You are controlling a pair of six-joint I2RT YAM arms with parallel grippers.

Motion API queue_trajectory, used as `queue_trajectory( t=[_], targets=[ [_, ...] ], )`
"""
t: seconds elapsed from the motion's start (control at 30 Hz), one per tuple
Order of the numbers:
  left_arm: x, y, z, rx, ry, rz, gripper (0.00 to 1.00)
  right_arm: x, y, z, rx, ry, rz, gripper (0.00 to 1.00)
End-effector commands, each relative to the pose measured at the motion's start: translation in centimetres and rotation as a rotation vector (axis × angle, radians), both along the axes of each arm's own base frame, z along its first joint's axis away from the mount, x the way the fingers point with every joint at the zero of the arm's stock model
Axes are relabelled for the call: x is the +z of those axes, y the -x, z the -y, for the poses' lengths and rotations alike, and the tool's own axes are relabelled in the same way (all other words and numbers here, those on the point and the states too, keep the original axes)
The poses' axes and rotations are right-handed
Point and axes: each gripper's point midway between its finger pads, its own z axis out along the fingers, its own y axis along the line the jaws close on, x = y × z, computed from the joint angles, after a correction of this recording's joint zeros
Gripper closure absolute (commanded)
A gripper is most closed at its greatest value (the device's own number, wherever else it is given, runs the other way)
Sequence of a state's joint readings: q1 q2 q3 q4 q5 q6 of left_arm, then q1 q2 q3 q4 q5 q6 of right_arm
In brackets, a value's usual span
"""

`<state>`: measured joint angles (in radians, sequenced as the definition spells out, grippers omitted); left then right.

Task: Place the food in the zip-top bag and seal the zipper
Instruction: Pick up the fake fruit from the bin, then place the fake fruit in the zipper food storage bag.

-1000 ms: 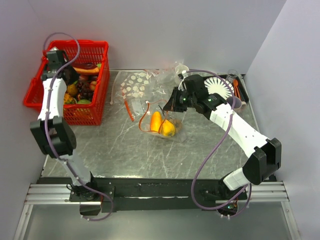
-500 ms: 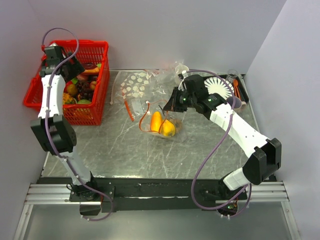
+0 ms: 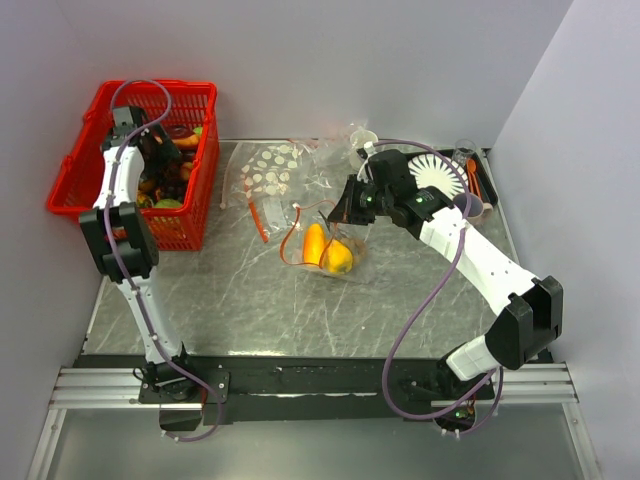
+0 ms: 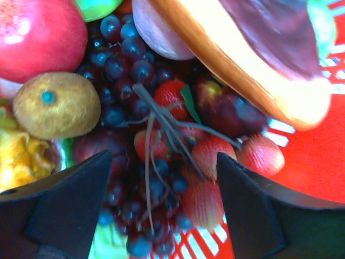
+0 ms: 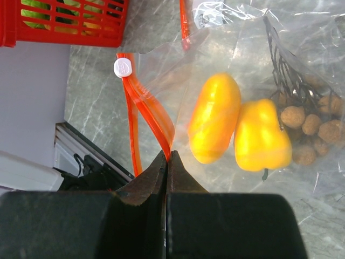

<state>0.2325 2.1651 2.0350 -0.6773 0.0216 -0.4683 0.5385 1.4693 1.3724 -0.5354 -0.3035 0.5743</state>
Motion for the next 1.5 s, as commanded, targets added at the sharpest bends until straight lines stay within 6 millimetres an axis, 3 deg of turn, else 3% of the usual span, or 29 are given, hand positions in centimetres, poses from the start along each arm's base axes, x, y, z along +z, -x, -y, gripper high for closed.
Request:
queue_trajectory(
  t=[0.0,0.03,0.07,0.1,0.13,0.17,0.23,0.27,0.33,0.37,0.53,0.57,0.63,0.67,0.87,0.97,1.03,1.07,1.17,1.37,1.4,1.47],
  targets=[
    [1.2,-2.3,-1.4,0.021,-0.019,0.067,0.27,1.9,-0.5,0.5,-0.012,-0.014,0.065,1.0],
    [1.1,-2.5,-1.6,0.015,-0.022,0.066,0.46,1.9,-0.6,0.5,-0.013,-0.015,0.064,1.0],
    [0.9,-2.4,-1.8,0.017,-0.028,0.052,0.59,1.8,-0.5,0.5,-0.009,-0.009,0.064,1.0],
    [2.3,-2.5,-2.0,0.021,-0.041,0.072,0.73,1.8,-0.5,0.5,-0.009,-0.006,0.065,1.0],
    [3.1,-2.3,-2.0,0.014,-0.054,0.082,0.93,1.5,-0.6,0.6,-0.011,0.002,0.06,1.0],
    [6.3,-1.9,-2.5,0.037,-0.096,0.143,0.99,1.5,-0.5,0.7,-0.012,0.006,0.061,1.0],
    [8.2,-0.7,-3.0,0.062,-0.141,0.176,0.99,1.2,-0.6,0.9,-0.021,0.015,0.059,1.0],
    [12.0,0.4,-3.0,0.076,-0.168,0.247,0.99,1.2,-0.7,0.9,-0.021,0.015,0.061,1.0],
    [14.0,1.5,-3.1,0.089,-0.193,0.28,0.99,1.1,-0.7,0.9,-0.019,0.015,0.058,1.0],
    [16.2,2.4,-2.8,0.087,-0.201,0.316,0.99,1.1,-0.8,0.8,-0.016,0.014,0.056,1.0],
    [20.8,5.3,-1.6,0.069,-0.205,0.381,0.99,1.5,-1.0,0.7,-0.014,0.015,0.063,1.0],
    [22.9,6.4,-1.5,0.074,-0.219,0.422,0.99,1.6,-1.0,0.8,-0.016,0.017,0.066,1.0],
    [24.3,7.3,-1.3,0.072,-0.236,0.457,0.99,1.9,-1.0,0.8,-0.015,0.016,0.072,1.0],
    [26.0,8.3,-1.3,0.079,-0.252,0.494,0.99,1.9,-1.1,0.8,-0.018,0.018,0.075,1.0],
    [31.1,11.1,0.7,0.029,-0.24,0.614,0.99,2.3,-1.2,0.7,-0.018,0.006,0.079,1.0],
    [33.2,12.6,3.1,-0.05,-0.178,0.686,0.99,2.3,-1.2,0.5,-0.015,-0.002,0.076,1.0],
    [33.5,12.9,5.5,-0.143,-0.1,0.736,0.99,2.5,-1.3,0.4,-0.01,-0.009,0.077,1.0],
    [34.7,14.1,6.5,-0.175,-0.078,0.78,0.99,2.6,-1.3,0.3,-0.009,-0.012,0.078,1.0],
    [35.6,15.5,9.7,-0.292,0.032,0.861,0.99,2.9,-1.2,0.1,-0.002,-0.023,0.076,1.0],
    [36.1,17.2,15.4,-0.458,0.201,0.911,0.99,3.5,-0.9,-0.6,0.032,-0.06,0.076,1.0],
    [36.3,17.7,17.4,-0.508,0.226,0.912,0.99,3.4,-1.0,-0.7,0.033,-0.063,0.073,1.0],
    [36.5,18.1,19.6,-0.559,0.248,0.913,0.99,3.8,-0.9,-1.0,0.044,-0.077,0.072,1.0]
  ],
)
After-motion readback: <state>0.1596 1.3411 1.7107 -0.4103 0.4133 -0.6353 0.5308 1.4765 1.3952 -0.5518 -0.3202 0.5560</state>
